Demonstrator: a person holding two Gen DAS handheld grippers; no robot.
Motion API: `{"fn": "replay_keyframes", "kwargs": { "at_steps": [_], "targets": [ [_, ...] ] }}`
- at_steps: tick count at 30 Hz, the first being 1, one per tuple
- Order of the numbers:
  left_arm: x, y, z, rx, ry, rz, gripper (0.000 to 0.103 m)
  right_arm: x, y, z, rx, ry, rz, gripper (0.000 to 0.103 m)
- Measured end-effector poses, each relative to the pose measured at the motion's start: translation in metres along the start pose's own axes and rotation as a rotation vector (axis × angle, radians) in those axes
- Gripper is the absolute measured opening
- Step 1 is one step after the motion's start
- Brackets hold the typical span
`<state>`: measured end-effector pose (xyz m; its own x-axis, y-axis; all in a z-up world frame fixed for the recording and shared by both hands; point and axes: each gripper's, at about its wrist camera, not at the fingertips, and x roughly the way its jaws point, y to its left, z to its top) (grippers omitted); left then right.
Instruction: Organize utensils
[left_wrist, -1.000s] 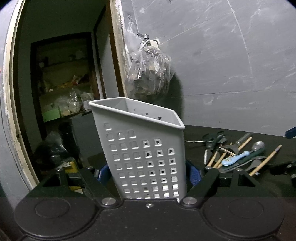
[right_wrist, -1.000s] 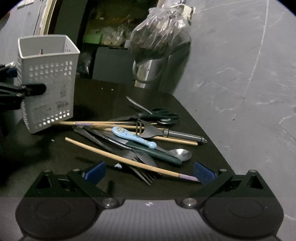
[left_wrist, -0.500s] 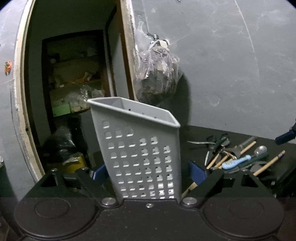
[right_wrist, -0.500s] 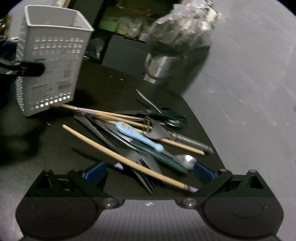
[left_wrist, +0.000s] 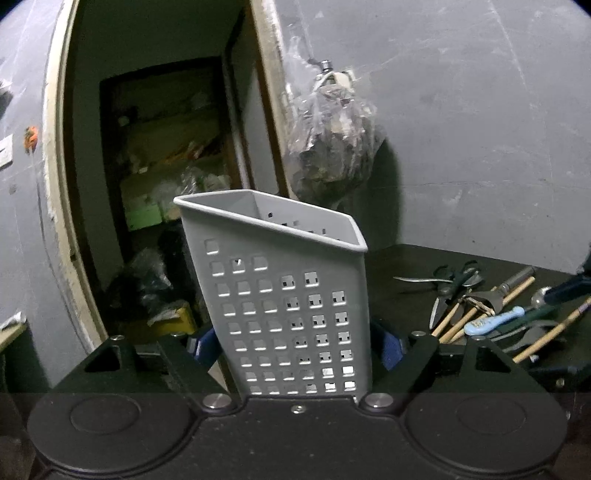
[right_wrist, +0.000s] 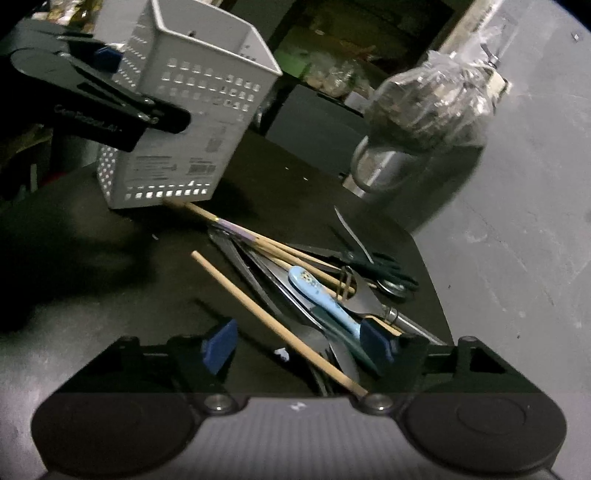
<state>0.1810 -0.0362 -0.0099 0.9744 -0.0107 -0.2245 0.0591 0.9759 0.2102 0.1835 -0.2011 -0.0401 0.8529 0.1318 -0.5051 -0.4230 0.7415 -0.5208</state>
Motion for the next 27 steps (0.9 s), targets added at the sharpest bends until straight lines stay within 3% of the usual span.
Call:
{"fn": "replay_keyframes", "kwargs": {
  "at_steps": [2, 4, 7, 12, 15, 21, 27],
  "targets": [
    [0.0, 0.002, -0.003, 0.016, -0.006, -0.018, 0.083, 0.0, 0.001, 0.0, -0.022, 0.004, 0.013, 0.062],
    [-0.001, 0.003, -0.004, 0.016, -0.007, -0.028, 0.083, 0.003, 0.002, 0.0, -0.042, 0.016, 0.028, 0.04],
    [-0.001, 0.003, -0.004, 0.015, -0.007, -0.03, 0.083, 0.007, 0.003, -0.001, -0.073, 0.022, 0.031, 0.024],
    [-0.002, 0.003, -0.005, 0.015, -0.005, -0.03, 0.083, 0.005, 0.008, -0.002, -0.151, -0.019, 0.015, 0.007],
    [-0.002, 0.002, -0.006, 0.019, -0.005, -0.027, 0.083, 0.0, 0.012, 0.0, -0.195, -0.052, -0.006, 0.006],
    [-0.001, 0.001, -0.006, 0.029, 0.0, -0.021, 0.084, -0.001, 0.018, 0.011, -0.402, -0.095, -0.054, 0.006],
    [0.0, -0.002, -0.006, 0.044, 0.004, -0.009, 0.084, 0.023, 0.012, 0.022, -0.643, -0.219, 0.202, 0.006]
  ]
}}
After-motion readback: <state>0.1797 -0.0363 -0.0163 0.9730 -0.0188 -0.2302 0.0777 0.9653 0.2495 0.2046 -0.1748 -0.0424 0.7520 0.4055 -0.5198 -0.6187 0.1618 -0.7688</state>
